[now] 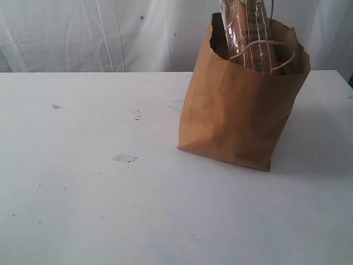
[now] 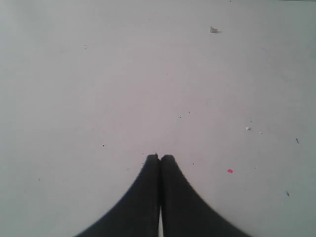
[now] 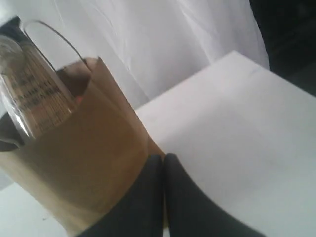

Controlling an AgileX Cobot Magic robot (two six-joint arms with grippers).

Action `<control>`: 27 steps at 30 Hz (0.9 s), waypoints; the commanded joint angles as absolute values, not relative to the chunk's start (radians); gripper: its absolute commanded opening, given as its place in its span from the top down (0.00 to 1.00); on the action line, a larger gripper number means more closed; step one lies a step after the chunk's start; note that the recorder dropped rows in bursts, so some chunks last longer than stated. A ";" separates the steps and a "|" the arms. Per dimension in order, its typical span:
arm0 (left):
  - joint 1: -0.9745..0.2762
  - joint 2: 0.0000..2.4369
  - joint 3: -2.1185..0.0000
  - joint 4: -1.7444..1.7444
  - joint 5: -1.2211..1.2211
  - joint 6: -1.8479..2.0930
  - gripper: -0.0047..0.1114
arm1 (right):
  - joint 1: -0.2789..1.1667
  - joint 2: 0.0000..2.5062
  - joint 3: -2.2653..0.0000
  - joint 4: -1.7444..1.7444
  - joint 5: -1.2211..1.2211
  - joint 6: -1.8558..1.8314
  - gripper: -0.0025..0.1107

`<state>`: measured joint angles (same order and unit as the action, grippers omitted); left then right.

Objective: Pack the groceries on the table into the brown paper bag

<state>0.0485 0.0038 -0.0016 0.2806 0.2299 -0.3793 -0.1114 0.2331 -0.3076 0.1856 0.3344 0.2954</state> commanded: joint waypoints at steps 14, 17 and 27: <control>0.045 0.000 0.000 0.284 0.233 -0.379 0.96 | -0.040 0.000 -0.055 -0.218 0.188 0.275 0.98; 0.045 0.000 0.000 0.284 0.233 -0.379 0.96 | -0.040 0.000 0.000 -0.185 0.164 0.285 0.98; 0.045 0.000 0.000 0.284 0.231 -0.379 0.96 | -0.042 0.000 0.000 -0.059 0.312 -0.016 0.98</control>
<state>0.0485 0.0038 -0.0016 0.2806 0.2320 -0.3793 -0.0464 0.0051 -0.0013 -0.0748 0.3139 0.0327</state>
